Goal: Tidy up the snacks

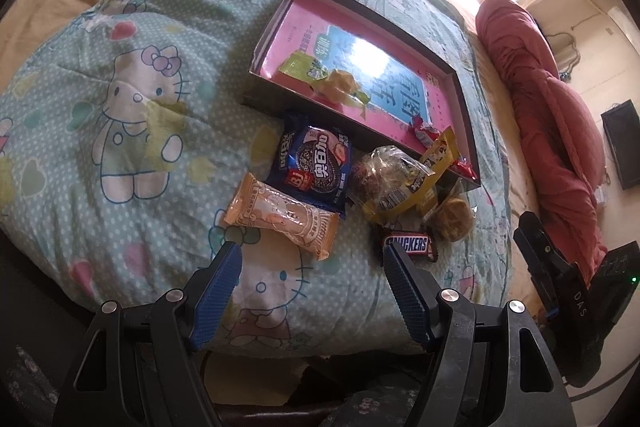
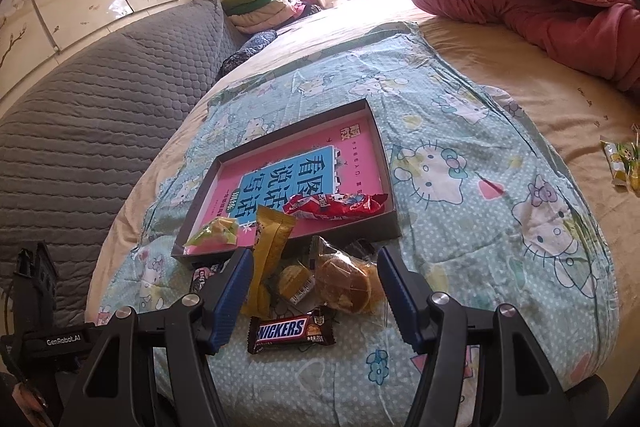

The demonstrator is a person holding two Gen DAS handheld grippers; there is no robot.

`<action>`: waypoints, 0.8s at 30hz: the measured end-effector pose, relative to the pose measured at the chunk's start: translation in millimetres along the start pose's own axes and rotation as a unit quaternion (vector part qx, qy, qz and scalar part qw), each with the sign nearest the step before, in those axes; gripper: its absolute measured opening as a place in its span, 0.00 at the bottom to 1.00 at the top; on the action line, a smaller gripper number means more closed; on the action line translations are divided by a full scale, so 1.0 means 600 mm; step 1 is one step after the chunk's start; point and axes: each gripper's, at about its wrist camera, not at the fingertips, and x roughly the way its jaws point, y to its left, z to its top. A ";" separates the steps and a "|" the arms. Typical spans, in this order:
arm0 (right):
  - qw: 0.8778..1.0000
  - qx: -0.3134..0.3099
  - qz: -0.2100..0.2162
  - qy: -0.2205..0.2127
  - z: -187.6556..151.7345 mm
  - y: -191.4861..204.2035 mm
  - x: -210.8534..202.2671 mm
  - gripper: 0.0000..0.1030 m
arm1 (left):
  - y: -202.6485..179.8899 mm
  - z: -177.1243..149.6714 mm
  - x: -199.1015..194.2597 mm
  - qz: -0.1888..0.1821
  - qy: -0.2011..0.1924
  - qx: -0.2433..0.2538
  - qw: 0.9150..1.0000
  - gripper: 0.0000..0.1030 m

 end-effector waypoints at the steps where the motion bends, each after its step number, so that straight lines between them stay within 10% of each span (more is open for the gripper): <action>1: 1.000 0.001 -0.001 0.002 -0.001 -0.002 0.002 0.62 | 0.002 -0.001 -0.001 -0.004 -0.004 -0.008 1.000 0.73; 24: 0.999 0.001 -0.007 0.052 -0.016 -0.013 0.039 0.62 | 0.050 0.004 0.063 -0.035 0.025 -0.176 0.983 0.73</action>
